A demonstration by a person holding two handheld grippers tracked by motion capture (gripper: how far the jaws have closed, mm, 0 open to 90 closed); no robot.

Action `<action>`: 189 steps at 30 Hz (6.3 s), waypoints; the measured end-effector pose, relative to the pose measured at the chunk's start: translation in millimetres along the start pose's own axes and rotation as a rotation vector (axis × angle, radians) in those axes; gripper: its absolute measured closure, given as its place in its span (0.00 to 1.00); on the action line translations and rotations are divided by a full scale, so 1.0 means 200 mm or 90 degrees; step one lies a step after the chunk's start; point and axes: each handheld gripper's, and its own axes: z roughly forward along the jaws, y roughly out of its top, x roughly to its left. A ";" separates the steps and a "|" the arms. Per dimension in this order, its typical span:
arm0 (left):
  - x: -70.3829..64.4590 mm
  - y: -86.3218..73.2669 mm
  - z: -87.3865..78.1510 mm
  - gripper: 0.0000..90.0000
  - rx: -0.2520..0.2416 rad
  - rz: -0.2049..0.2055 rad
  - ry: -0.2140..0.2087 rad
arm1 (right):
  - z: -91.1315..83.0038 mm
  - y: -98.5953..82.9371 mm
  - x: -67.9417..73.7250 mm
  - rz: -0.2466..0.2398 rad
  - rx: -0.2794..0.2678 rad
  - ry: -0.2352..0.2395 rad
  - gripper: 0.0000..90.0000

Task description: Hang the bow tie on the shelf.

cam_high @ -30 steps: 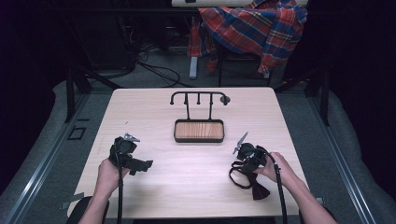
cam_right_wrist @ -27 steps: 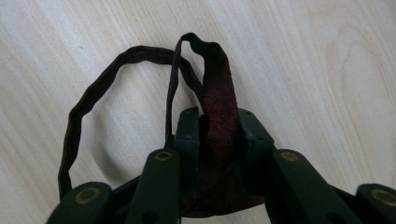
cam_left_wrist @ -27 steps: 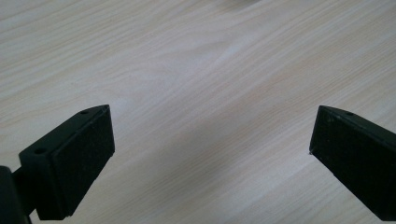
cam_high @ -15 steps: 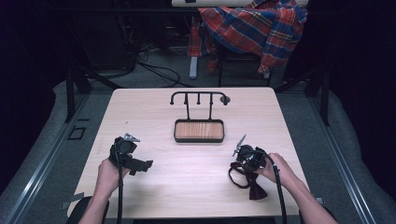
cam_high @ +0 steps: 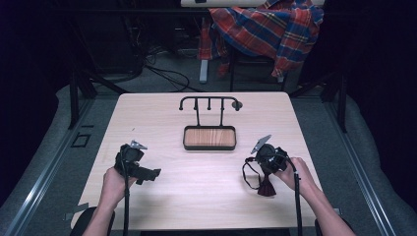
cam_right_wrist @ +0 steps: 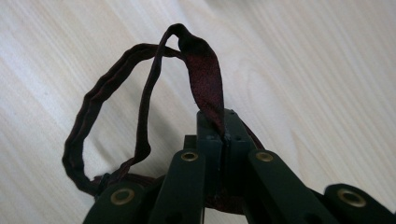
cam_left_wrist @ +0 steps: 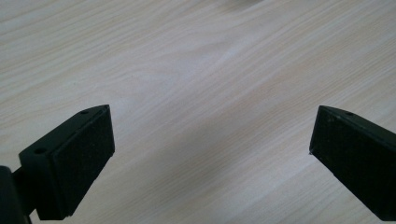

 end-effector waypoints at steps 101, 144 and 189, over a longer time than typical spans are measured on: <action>0.00 -0.01 0.00 0.00 0.004 0.000 0.002 | -0.30 0.46 -0.24 0.106 -0.207 -0.065 0.98; 0.00 -0.01 0.01 0.00 0.009 0.003 0.001 | -0.13 0.54 -0.45 0.232 -0.203 -0.053 0.98; -0.01 -0.01 0.01 0.00 0.010 0.006 0.000 | 0.15 0.49 -0.45 0.307 -0.177 0.059 0.89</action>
